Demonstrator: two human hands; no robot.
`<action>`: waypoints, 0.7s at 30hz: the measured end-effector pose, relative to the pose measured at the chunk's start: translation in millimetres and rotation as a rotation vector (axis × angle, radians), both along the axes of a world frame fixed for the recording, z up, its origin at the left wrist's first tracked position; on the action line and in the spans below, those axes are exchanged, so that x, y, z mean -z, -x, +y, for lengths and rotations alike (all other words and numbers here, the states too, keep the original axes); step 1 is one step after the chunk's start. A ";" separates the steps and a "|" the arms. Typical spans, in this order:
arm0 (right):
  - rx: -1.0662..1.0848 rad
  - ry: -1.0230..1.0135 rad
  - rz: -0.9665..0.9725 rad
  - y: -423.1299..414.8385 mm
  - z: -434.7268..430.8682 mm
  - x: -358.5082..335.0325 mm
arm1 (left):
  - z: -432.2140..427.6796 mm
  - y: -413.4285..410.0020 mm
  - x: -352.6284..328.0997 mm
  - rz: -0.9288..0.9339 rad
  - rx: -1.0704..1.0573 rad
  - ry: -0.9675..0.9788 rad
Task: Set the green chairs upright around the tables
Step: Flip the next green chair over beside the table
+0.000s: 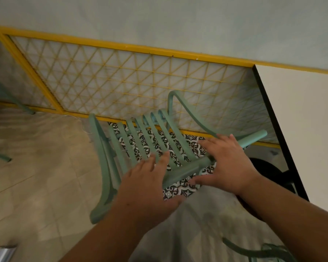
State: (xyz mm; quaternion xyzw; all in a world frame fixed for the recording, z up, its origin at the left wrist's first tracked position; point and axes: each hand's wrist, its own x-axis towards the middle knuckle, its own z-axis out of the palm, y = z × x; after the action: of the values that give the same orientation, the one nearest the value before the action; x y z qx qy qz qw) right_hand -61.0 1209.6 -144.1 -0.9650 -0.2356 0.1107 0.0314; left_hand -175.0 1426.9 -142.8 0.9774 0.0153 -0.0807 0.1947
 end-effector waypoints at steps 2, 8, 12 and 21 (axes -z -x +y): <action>0.003 0.022 0.002 -14.0 -11.8 -4.4 | -10.9 -9.7 6.4 0.018 0.010 -0.035; -0.007 0.103 -0.005 -52.9 -34.5 -6.0 | -24.1 -24.3 30.3 0.056 -0.003 -0.225; -0.024 0.189 -0.020 -62.8 -40.1 4.4 | -22.8 -27.4 50.8 -0.166 0.033 -0.169; 0.028 0.175 -0.017 -66.6 -33.4 9.3 | -15.7 -26.5 53.8 -0.331 0.116 -0.174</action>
State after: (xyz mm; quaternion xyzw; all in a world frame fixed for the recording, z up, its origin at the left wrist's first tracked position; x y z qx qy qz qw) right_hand 5.6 1176.2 -153.4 -0.9682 -0.2115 0.1220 -0.0536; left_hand -148.4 1411.3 -196.6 0.9897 -0.0661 0.0715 0.1045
